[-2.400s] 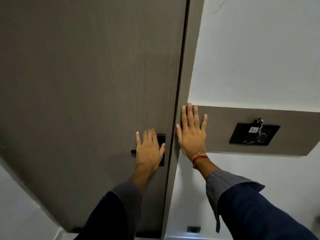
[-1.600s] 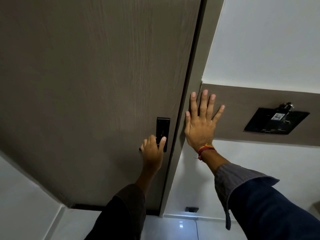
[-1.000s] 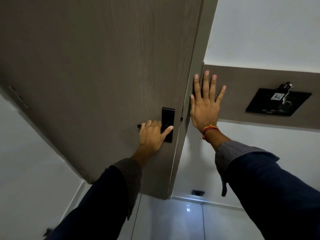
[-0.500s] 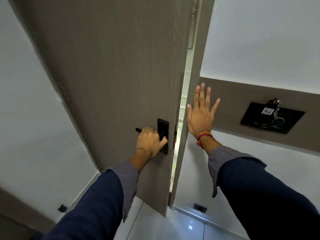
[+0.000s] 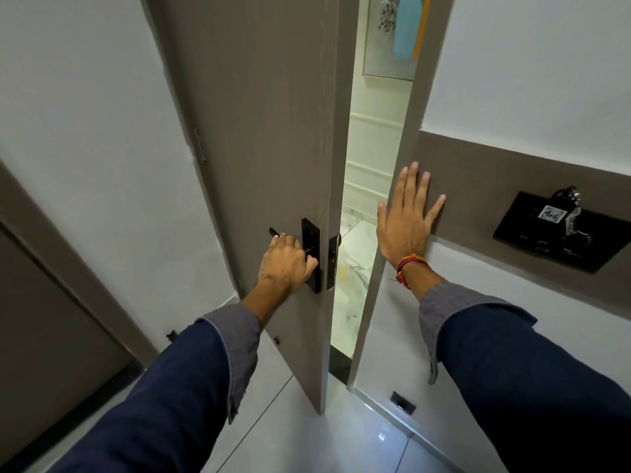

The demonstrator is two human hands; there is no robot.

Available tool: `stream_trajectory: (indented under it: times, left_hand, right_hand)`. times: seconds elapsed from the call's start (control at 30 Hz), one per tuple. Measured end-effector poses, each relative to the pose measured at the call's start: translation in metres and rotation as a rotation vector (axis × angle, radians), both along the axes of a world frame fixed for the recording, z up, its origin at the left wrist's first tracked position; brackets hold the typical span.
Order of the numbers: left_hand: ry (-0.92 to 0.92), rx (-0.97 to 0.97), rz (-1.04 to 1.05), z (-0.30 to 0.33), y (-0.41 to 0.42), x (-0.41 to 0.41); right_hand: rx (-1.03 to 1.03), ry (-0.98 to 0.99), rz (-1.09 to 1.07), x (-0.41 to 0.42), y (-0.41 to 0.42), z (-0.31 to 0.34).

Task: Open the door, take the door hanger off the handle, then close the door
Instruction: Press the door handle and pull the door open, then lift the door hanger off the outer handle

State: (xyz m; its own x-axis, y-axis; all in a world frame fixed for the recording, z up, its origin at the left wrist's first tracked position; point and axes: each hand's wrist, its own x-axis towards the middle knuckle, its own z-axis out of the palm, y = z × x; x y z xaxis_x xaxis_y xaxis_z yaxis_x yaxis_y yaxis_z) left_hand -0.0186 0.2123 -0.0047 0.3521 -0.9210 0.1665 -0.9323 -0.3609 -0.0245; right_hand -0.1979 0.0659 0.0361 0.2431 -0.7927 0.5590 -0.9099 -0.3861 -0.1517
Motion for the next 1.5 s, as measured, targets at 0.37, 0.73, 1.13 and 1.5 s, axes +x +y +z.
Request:
stream_trajectory:
  times: [0.37,0.73,1.13,1.5]
  left_hand:
    - [0.002,0.01,0.086,0.002,0.059,0.013]
    - [0.098,-0.082,0.198,-0.01,0.112,0.02]
    - [0.089,-0.131,0.264,-0.019,0.155,0.046]
    - [0.042,-0.094,0.274,-0.027,0.181,0.07]
  right_hand:
    - [0.001,-0.008,0.07,-0.01,0.0,0.013]
    - [-0.017,0.065,0.257,0.025,0.028,0.017]
    - [0.053,0.395,0.776,0.113,0.089,-0.022]
    - [0.261,0.297,0.847,0.168,0.101,-0.027]
